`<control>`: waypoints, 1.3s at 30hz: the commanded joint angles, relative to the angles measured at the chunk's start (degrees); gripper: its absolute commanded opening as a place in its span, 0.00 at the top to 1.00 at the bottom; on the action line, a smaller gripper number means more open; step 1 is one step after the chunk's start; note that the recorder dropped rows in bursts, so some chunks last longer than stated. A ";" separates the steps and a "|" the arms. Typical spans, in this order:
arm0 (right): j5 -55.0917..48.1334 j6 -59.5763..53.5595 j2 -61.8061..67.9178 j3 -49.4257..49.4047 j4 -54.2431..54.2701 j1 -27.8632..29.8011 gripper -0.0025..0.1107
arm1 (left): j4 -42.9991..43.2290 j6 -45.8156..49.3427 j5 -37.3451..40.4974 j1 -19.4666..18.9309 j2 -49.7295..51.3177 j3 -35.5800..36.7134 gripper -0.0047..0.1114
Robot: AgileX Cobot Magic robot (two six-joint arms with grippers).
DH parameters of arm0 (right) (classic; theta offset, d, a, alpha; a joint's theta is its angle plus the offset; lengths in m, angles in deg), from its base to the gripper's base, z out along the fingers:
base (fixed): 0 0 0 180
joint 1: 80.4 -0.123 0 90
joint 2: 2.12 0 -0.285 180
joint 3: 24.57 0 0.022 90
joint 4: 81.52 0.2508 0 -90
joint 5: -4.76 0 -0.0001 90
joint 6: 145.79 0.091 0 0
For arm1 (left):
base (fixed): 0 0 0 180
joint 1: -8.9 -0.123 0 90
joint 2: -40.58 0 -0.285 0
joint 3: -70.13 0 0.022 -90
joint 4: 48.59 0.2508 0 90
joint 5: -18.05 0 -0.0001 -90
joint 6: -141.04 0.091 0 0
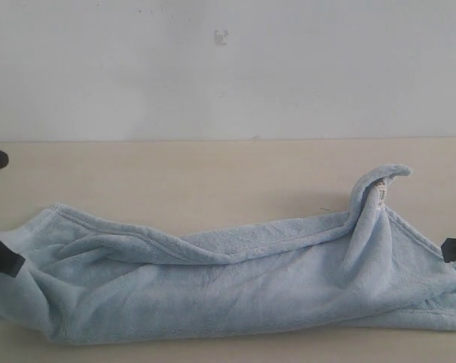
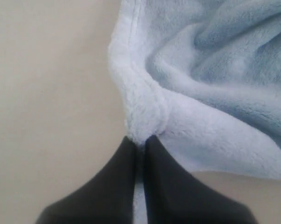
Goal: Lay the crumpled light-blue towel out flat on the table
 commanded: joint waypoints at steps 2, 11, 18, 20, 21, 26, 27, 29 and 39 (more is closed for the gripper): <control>-1.51 -0.42 0.71 0.31 0.12 0.23 0.42 | -0.51 -3.31 -0.90 -0.15 4.90 1.21 0.93; 2.26 0.72 9.09 0.31 -0.09 0.23 0.42 | -1.33 -3.31 -2.68 -0.15 5.65 1.21 0.93; 5.89 2.04 11.78 0.31 -0.09 0.23 0.42 | -0.73 -3.31 -4.22 -0.15 5.65 1.21 0.93; 7.03 2.04 11.78 0.31 -0.09 0.23 0.42 | -0.73 -3.19 -4.22 -0.15 5.65 1.21 0.93; 7.46 2.04 11.78 0.31 -0.09 0.23 0.43 | -0.73 -3.19 -4.22 -0.15 5.65 1.21 0.93; 7.70 2.77 11.78 0.31 -0.09 0.23 0.76 | -0.73 -3.02 -4.22 -0.15 5.65 1.21 0.93; 7.32 2.77 11.78 0.31 -0.09 0.23 0.88 | -0.73 -3.02 -4.22 -0.15 5.65 1.21 0.93; 6.94 2.77 11.78 0.31 -0.09 0.23 0.97 | -0.63 -1.92 -3.25 -0.15 5.55 0.97 0.93; 0.88 -0.47 -1.04 3.97 0.93 0.23 0.97 | -0.63 1.73 5.07 -0.28 -4.78 -3.91 0.93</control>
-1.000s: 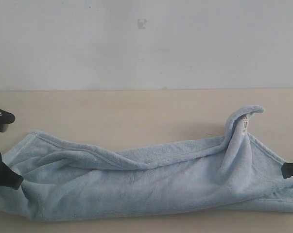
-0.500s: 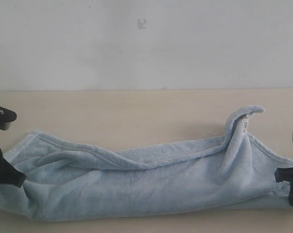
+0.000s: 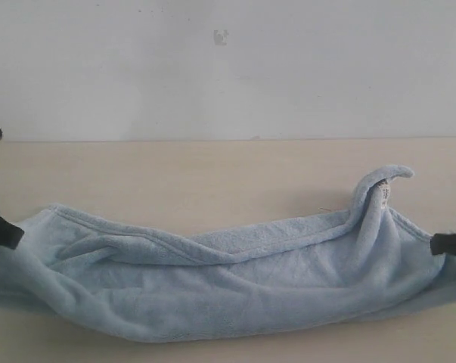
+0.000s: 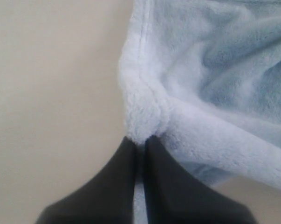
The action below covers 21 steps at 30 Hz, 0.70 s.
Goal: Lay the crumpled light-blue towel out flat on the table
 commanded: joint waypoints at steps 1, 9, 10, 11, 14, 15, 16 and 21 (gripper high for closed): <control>-4.96 -4.62 -8.40 2.54 0.05 0.13 0.97 | -0.10 2.70 3.24 -0.28 -3.04 -0.39 0.93; -8.35 -5.69 -18.39 3.08 -0.98 0.13 0.97 | -1.39 3.31 7.47 -0.28 -2.93 -1.20 0.93; -7.12 -5.58 -19.55 3.08 -1.72 0.13 0.97 | -0.51 3.31 7.14 -0.42 -3.26 -1.20 0.93; -6.06 -5.02 -20.21 3.08 -2.30 0.13 0.97 | 0.64 3.31 7.14 -0.77 -3.28 -1.20 0.93; -4.19 -3.71 -19.53 3.08 -3.39 0.13 0.97 | -0.48 3.31 6.26 -2.51 -1.29 -1.20 0.93; -4.67 -3.71 -18.34 3.08 -3.39 0.13 0.97 | -1.67 3.31 6.26 -3.11 0.16 -1.20 0.93; -5.74 -3.71 -16.88 3.08 -3.39 0.13 0.97 | -2.71 3.59 6.77 -3.48 1.88 -1.20 0.93; -10.60 -3.71 -11.89 2.71 -3.28 0.02 0.97 | -11.41 11.88 10.90 -3.74 8.52 -1.20 0.93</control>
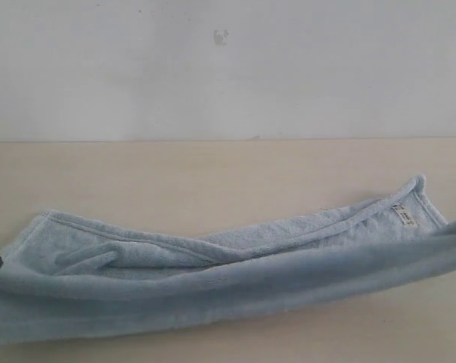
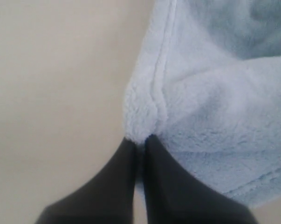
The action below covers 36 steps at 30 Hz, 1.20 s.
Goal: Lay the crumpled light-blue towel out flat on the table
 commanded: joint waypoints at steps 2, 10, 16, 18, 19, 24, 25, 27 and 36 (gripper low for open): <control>-2.87 0.23 3.05 -1.28 0.32 0.02 0.97 | -9.78 9.52 2.79 -0.30 4.43 -0.18 0.93; -4.98 0.23 3.05 -6.17 0.22 -0.07 0.97 | -12.32 13.32 5.87 -0.30 4.52 -0.18 0.93; -11.83 5.92 2.85 -6.60 -8.50 -0.07 0.97 | -10.08 15.88 14.02 -0.30 5.09 -1.74 0.93; -11.83 7.38 2.85 -6.60 -9.98 -0.07 0.97 | -11.05 15.88 15.25 -0.30 5.65 -3.41 0.93; -11.73 7.39 2.85 -6.60 -9.98 -0.07 0.97 | -11.85 16.75 16.16 -0.30 5.99 -4.15 0.93; -11.49 7.39 2.97 -6.60 -10.31 -0.07 0.97 | -13.36 20.64 18.65 -0.30 7.56 -4.72 0.93; -11.33 7.39 2.97 -6.60 -10.31 -0.07 0.97 | -13.23 20.64 17.75 -0.30 7.68 -4.59 0.93; -11.07 7.39 2.97 -6.60 -10.19 -0.07 0.97 | -13.09 20.64 16.31 -0.30 7.68 -4.59 0.93; -13.92 0.43 3.09 -6.60 -4.62 -0.07 0.76 | -9.25 21.60 18.74 -0.30 7.68 -4.59 0.27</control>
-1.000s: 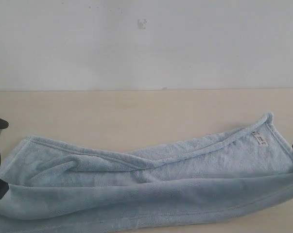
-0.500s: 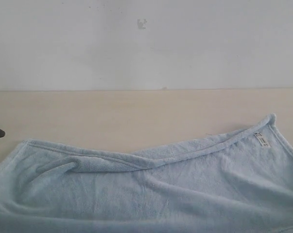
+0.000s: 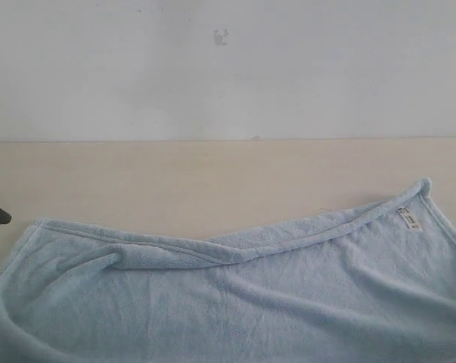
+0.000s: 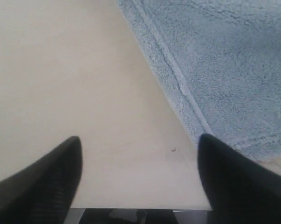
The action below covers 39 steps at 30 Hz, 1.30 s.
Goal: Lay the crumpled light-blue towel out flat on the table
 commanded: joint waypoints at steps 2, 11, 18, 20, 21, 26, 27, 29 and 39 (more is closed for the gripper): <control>-1.00 -6.01 -0.23 -0.18 4.39 -0.07 0.50 | 1.49 -0.35 -1.04 -0.20 -0.38 -0.12 0.29; 2.83 6.34 -0.13 10.66 -9.39 -0.07 0.45 | 15.42 -7.71 -15.11 -0.25 -3.24 -4.92 0.92; 3.87 -2.20 8.16 25.36 5.05 -0.07 0.45 | 20.57 -14.95 -39.21 -3.15 0.42 -5.51 0.92; 2.15 -6.89 13.38 30.06 11.89 -0.07 0.45 | 21.10 -29.35 -40.88 -5.50 3.47 -8.22 0.92; 1.75 -9.21 16.06 32.27 15.77 -0.07 0.45 | 20.69 -34.81 -40.57 -6.93 5.17 -9.82 0.92; 2.87 -13.79 24.62 39.81 21.57 -0.07 0.45 | 5.75 -24.32 -39.17 -13.19 13.19 -16.26 0.83; 3.78 -13.79 25.78 40.86 21.57 0.05 0.45 | -1.10 -18.24 -39.05 -14.20 14.89 -17.63 0.80; 4.96 -13.79 27.80 42.53 21.57 0.04 0.45 | -16.36 -5.89 -37.91 -15.33 17.79 -20.02 0.74; 4.59 -20.17 35.25 43.37 30.19 0.04 0.45 | -68.27 43.74 -32.60 -15.33 22.60 -23.14 0.59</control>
